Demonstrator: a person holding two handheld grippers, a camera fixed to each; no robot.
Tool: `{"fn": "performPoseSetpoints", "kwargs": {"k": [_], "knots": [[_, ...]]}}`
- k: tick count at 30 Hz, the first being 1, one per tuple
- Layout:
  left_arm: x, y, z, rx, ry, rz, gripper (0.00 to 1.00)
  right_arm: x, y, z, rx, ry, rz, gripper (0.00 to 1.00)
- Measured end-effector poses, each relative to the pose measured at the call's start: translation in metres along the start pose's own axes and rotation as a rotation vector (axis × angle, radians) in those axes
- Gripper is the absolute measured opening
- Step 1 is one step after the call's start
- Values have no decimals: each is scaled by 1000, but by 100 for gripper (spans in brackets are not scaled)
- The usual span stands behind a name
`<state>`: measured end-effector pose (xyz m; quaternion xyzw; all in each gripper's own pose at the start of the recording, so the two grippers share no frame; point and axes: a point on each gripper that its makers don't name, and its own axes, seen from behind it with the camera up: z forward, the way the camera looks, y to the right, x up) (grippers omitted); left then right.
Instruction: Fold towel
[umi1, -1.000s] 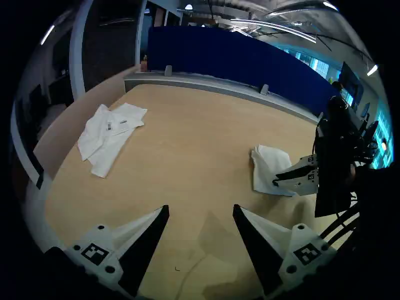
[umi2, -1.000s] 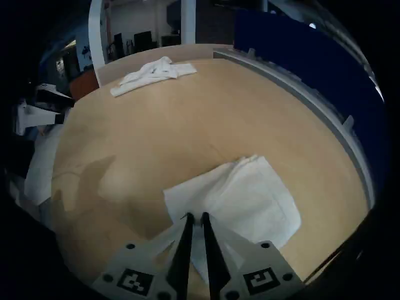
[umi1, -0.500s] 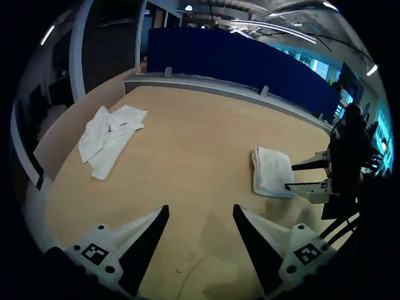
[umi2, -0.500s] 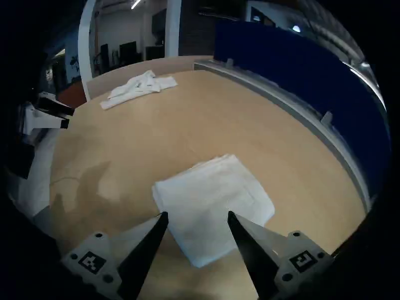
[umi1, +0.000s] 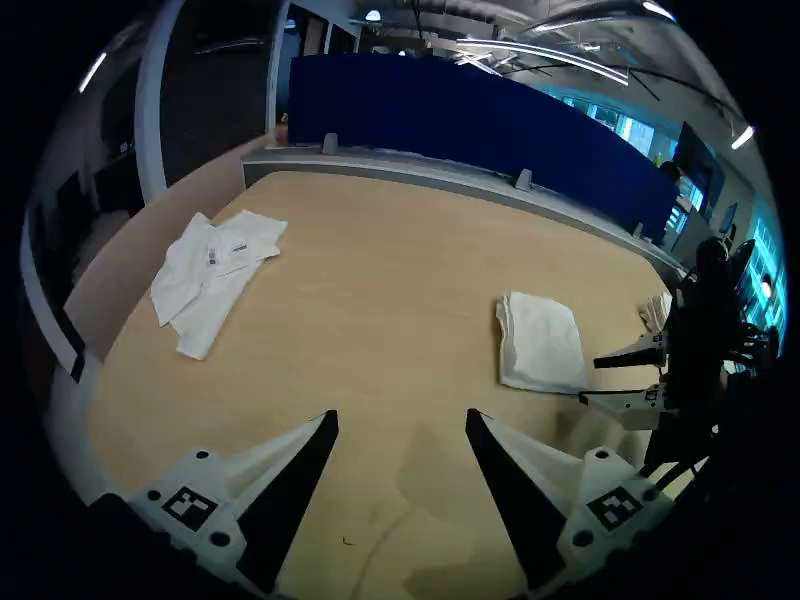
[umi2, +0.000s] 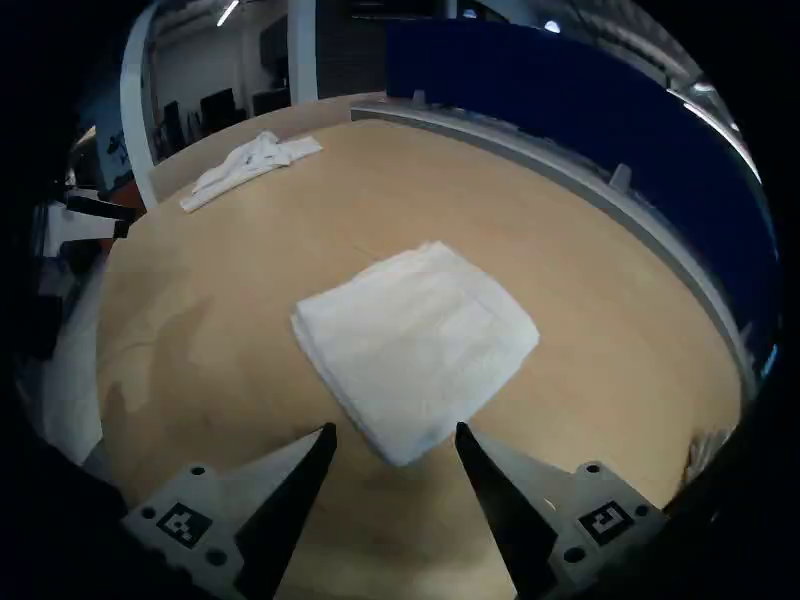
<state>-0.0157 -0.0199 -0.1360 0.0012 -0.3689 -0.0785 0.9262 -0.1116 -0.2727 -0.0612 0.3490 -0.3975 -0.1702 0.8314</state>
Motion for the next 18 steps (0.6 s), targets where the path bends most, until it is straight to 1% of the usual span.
{"fn": "performPoseSetpoints", "kwargs": {"k": [4,8,10,12,16,18], "knots": [[-1,0,1,0,-1,4,95,-9,1,3,-7,-15,18,90],[-2,0,2,1,-3,4,95,-17,1,8,-8,-29,38,76],[-2,0,2,2,-4,4,95,-19,0,10,-2,-34,48,71],[-3,-1,2,3,-5,4,95,-21,-1,11,2,-33,57,69],[-3,-2,3,5,-6,5,95,-20,0,13,-1,-18,79,49],[-3,-2,3,5,-6,5,95,-18,1,13,-3,-14,90,34]]}}
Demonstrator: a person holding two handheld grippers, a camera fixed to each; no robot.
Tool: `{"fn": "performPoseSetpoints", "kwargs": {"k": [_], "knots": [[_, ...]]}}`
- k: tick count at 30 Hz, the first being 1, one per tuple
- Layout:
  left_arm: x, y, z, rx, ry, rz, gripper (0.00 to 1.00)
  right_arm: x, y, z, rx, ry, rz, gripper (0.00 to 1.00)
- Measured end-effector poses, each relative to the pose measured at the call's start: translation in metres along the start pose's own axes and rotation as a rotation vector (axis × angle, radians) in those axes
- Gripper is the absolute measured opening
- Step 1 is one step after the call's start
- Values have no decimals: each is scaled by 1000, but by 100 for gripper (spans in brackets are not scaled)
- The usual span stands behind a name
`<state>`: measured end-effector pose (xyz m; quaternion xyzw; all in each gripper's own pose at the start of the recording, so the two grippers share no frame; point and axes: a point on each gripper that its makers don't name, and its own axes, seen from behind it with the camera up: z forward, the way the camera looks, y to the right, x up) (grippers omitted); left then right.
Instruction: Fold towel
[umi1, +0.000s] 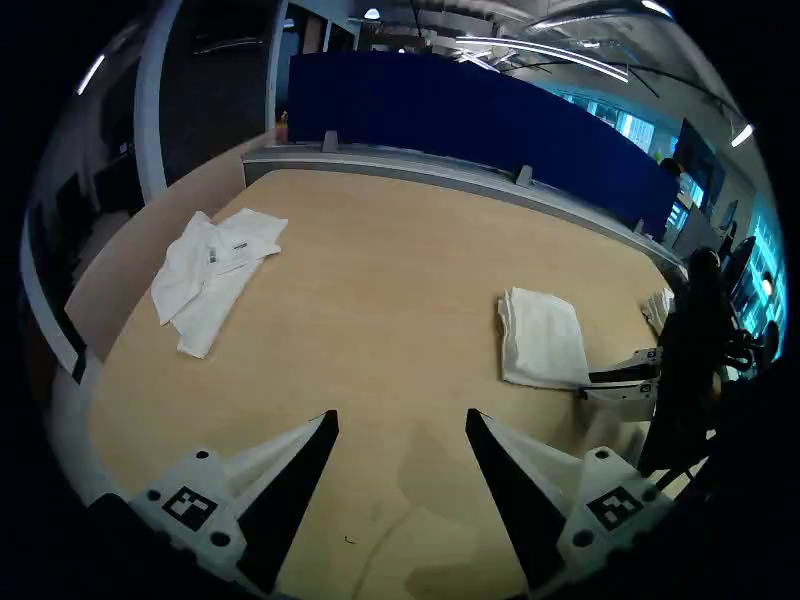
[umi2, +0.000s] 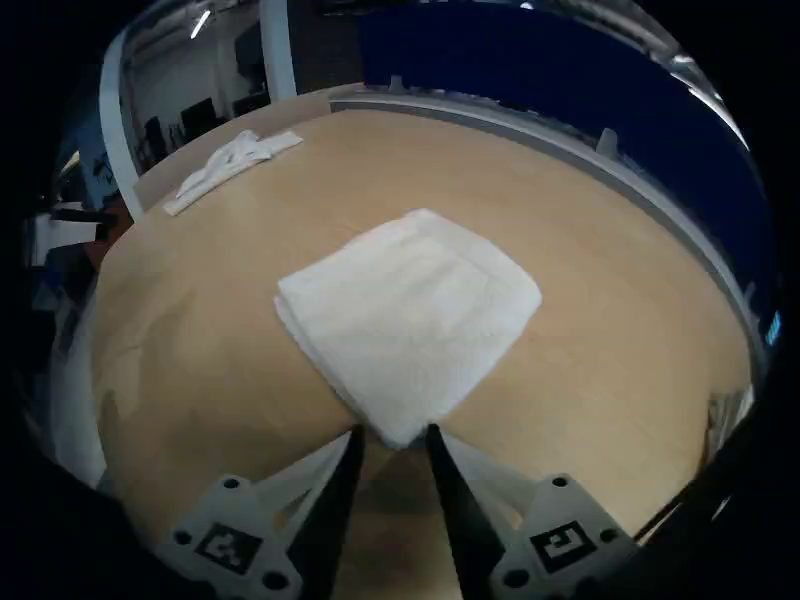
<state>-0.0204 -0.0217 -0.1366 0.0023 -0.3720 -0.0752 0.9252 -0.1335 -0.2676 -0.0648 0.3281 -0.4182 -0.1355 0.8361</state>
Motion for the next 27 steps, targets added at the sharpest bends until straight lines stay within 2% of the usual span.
{"fn": "performPoseSetpoints", "kwargs": {"k": [2,4,8,12,17,27], "knots": [[0,0,0,0,0,0,95,2,1,0,-4,7,10,23],[0,0,0,0,0,0,95,3,3,-1,-7,12,16,16],[0,-1,-1,1,-1,-1,95,5,5,-2,-8,13,30,9],[0,-1,-1,1,-1,-1,95,11,6,-6,-1,24,32,7],[2,-1,-1,0,1,0,95,31,10,-17,-10,70,13,6],[11,4,-3,-9,20,3,95,105,21,-58,-14,199,-31,6]]}}
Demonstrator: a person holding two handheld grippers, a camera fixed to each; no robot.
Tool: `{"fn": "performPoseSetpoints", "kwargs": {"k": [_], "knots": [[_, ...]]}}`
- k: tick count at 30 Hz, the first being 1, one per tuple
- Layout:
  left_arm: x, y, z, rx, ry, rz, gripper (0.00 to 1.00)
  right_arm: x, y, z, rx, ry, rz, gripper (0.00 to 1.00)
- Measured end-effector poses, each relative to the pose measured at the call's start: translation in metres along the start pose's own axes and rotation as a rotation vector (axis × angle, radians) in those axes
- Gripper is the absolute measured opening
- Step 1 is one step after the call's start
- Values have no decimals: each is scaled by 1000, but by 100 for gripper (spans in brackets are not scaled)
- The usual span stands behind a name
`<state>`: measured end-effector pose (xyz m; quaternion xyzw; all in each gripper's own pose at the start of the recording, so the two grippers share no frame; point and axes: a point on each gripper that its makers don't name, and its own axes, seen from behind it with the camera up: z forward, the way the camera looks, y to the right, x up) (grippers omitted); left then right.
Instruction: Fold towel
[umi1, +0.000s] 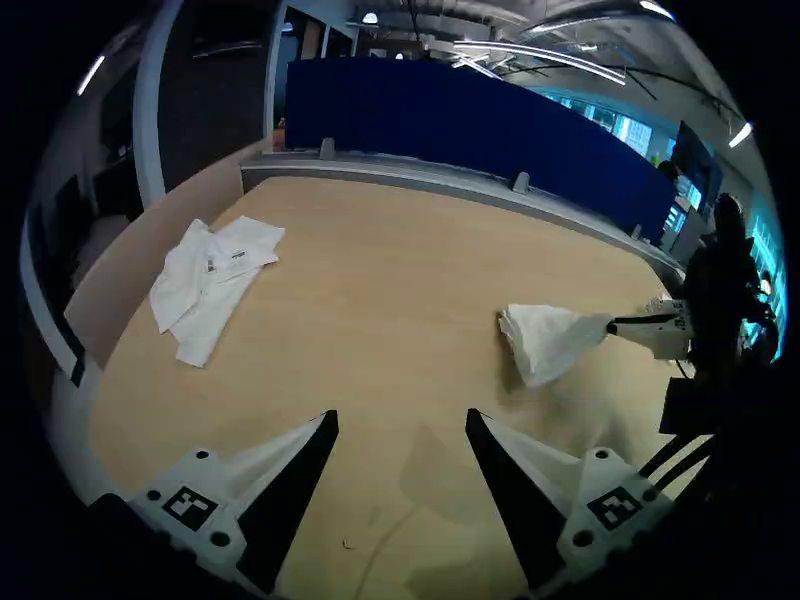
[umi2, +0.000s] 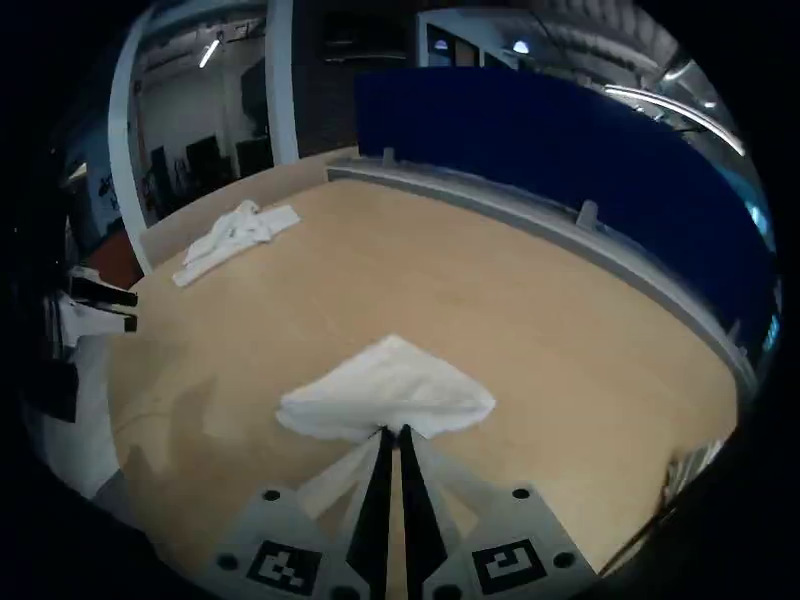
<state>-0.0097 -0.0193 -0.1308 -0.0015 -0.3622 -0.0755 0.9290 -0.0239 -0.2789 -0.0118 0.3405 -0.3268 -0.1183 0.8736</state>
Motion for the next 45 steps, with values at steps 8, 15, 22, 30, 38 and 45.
{"fn": "performPoseSetpoints", "kwargs": {"k": [8,15,22,30,38,45], "knots": [[8,7,0,-13,19,1,95,63,14,-30,-3,102,-22,5],[11,17,-1,-27,28,3,95,93,32,-58,-27,156,-27,5],[16,29,-1,-42,32,12,95,93,53,-76,-53,173,-12,5],[19,41,0,-53,33,28,95,89,66,-92,-62,194,16,5],[21,52,0,-63,36,41,95,87,69,-97,-61,208,28,4],[21,51,-1,-64,37,42,95,85,72,-97,-65,209,37,4]]}}
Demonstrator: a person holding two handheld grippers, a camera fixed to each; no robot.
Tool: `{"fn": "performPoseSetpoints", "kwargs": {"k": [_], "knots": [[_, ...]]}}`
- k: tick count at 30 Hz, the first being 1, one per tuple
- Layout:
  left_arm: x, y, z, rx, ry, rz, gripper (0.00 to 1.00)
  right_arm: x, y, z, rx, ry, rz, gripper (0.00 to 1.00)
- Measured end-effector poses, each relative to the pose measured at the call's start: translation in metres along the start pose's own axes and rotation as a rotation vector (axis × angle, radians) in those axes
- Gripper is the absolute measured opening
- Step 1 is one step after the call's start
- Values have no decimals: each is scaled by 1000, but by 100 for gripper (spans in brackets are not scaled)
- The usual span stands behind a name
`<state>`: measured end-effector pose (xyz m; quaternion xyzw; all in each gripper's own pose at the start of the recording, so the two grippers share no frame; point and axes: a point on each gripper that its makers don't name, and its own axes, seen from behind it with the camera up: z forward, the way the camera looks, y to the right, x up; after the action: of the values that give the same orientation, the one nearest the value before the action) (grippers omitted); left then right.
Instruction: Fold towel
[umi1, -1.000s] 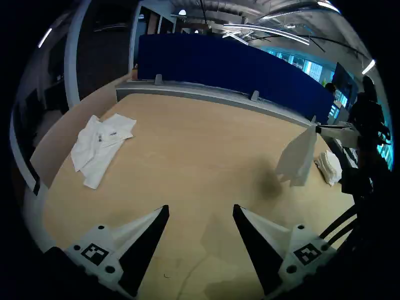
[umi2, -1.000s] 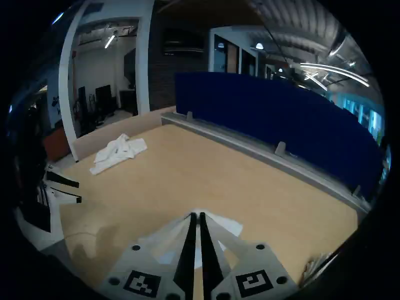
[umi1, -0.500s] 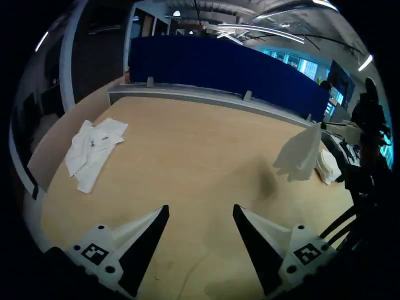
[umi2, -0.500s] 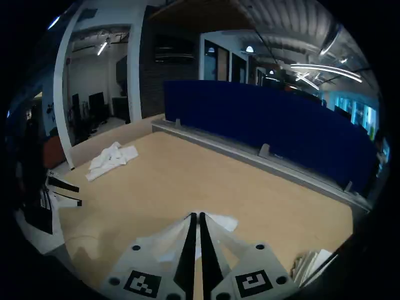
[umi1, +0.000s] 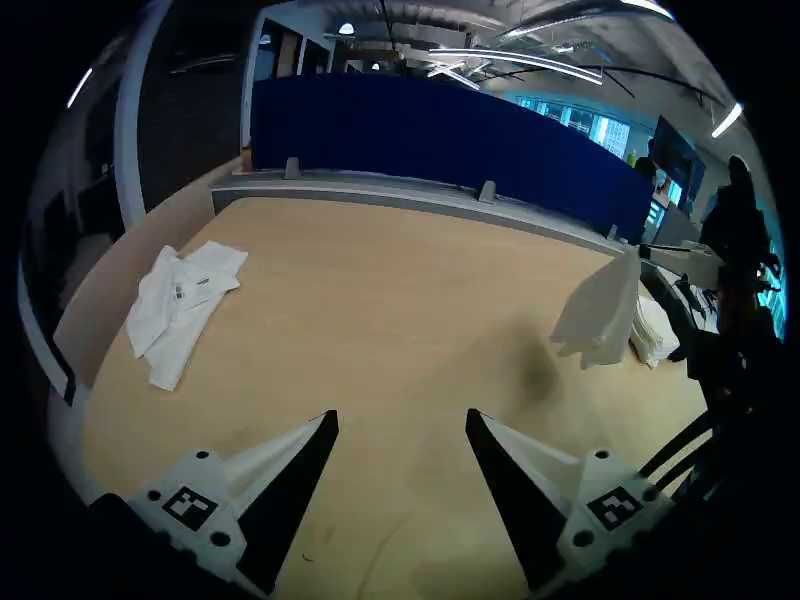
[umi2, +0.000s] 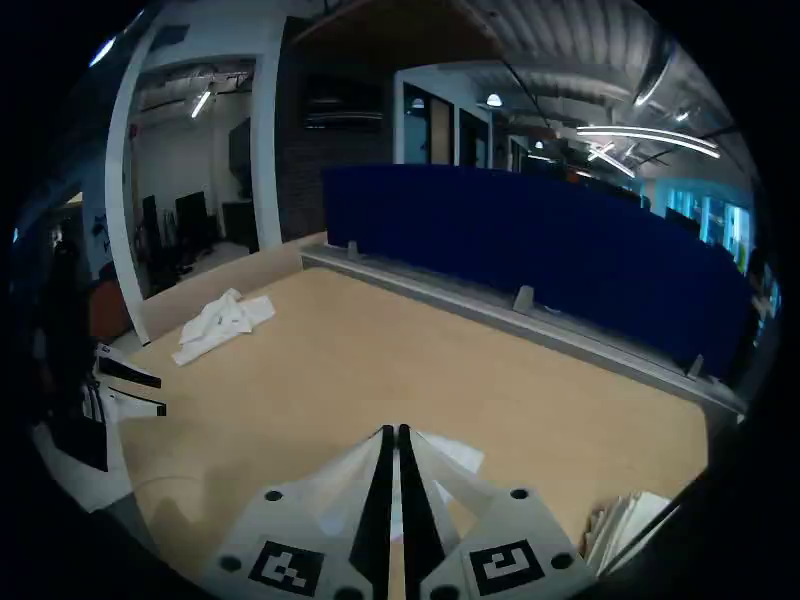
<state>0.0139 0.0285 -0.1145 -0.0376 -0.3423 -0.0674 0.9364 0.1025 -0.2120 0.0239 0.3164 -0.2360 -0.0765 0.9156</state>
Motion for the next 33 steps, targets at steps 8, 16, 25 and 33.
{"fn": "performPoseSetpoints", "kwargs": {"k": [8,16,25,33], "knots": [[1,-3,0,3,-1,3,95,8,6,-6,-1,19,26,4],[4,2,4,-3,-2,7,95,19,32,-19,-25,32,31,4],[9,15,12,-17,-6,25,95,36,100,-47,-104,48,47,4],[12,24,20,-18,-13,24,95,49,179,-73,-194,44,30,4]]}}
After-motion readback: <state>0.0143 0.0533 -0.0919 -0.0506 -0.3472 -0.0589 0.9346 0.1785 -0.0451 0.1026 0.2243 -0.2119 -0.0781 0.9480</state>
